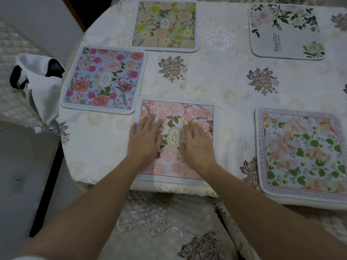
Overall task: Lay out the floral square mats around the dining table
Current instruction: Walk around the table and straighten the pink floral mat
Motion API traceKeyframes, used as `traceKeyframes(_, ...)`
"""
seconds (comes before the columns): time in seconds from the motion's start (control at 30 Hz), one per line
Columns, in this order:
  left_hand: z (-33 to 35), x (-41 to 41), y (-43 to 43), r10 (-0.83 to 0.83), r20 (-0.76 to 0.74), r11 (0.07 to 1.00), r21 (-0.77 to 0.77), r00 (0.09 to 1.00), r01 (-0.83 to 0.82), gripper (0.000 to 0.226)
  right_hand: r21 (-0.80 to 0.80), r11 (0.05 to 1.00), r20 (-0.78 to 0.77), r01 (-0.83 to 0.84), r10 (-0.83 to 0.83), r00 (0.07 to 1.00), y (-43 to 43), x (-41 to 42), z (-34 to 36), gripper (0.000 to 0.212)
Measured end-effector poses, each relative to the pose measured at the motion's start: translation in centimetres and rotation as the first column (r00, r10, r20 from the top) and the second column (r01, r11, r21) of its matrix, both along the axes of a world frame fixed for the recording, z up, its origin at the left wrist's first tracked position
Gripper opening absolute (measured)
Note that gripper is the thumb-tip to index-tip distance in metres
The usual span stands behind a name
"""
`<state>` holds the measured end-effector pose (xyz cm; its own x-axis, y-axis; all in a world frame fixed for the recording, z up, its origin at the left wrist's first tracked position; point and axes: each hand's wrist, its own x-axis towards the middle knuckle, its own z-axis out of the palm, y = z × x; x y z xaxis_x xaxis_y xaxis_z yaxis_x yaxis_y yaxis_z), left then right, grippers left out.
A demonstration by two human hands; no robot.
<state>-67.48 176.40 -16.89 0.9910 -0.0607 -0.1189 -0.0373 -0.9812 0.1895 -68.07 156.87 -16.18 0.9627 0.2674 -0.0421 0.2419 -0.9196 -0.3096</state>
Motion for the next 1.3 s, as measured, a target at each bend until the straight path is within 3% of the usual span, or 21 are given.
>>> traceKeyframes(0.13,-1.2,0.5,-0.5,0.032,-0.018,0.999,-0.02,0.999,-0.032,0.055,-0.025,0.997,-0.07,-0.076,0.074,0.995,2.3,0.1,-1.4,0.06)
traceKeyframes(0.43,-2.1,0.5,0.1,0.015,0.03,1.0,0.026,0.999,-0.015,0.061,-0.048,0.998,-0.019,-0.048,0.047,0.999,-0.4,0.9,-3.0,0.068)
traceKeyframes(1.3,-2.6,-0.3,0.0,-0.117,0.032,0.991,0.063,0.993,0.115,0.065,-0.134,0.989,-0.04,-0.056,0.051,0.998,0.5,0.6,-3.2,0.069)
